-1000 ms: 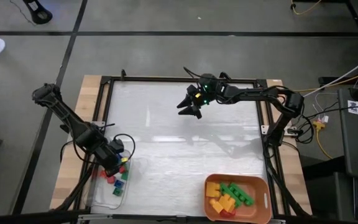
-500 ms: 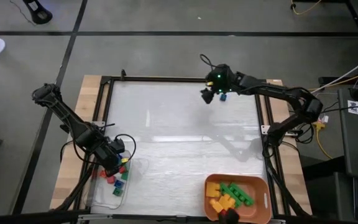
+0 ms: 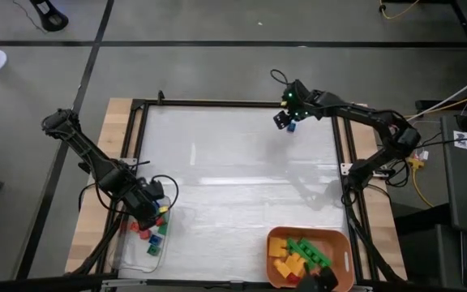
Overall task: Sort blocks by size
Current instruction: Put the small blue game piece into the transparent bin
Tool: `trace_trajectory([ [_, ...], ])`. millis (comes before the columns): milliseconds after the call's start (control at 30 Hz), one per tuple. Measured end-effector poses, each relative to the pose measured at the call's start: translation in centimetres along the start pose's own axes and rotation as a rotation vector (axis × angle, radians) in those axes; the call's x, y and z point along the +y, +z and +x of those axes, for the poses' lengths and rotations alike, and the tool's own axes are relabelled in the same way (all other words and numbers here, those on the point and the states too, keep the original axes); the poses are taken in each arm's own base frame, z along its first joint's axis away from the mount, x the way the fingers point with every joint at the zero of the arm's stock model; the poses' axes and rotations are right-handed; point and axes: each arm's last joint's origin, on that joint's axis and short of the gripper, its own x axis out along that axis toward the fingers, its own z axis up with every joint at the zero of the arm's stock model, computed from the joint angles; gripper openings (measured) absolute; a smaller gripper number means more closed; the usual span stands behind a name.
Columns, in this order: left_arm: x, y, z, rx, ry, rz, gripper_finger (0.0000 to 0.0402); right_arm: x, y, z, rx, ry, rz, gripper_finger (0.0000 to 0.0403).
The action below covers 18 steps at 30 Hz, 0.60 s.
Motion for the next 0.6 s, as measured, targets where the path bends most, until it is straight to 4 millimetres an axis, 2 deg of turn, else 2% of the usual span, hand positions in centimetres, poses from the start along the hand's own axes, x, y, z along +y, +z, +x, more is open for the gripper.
trace_trajectory([
  [167,-0.1,0.1,0.0,-0.012,-0.004,0.002,0.0149,-1.9,0.2,0.1,0.018,-0.026,0.124,0.0207],
  [367,0.0,0.1,0.0,-0.023,0.001,0.001,0.0149,-2.5,0.6,0.2,-0.001,-0.003,0.147,0.0177],
  [600,0.0,0.1,0.0,-0.039,0.008,-0.001,0.0149,-2.4,0.2,2.9,0.081,-0.020,0.135,0.0172],
])
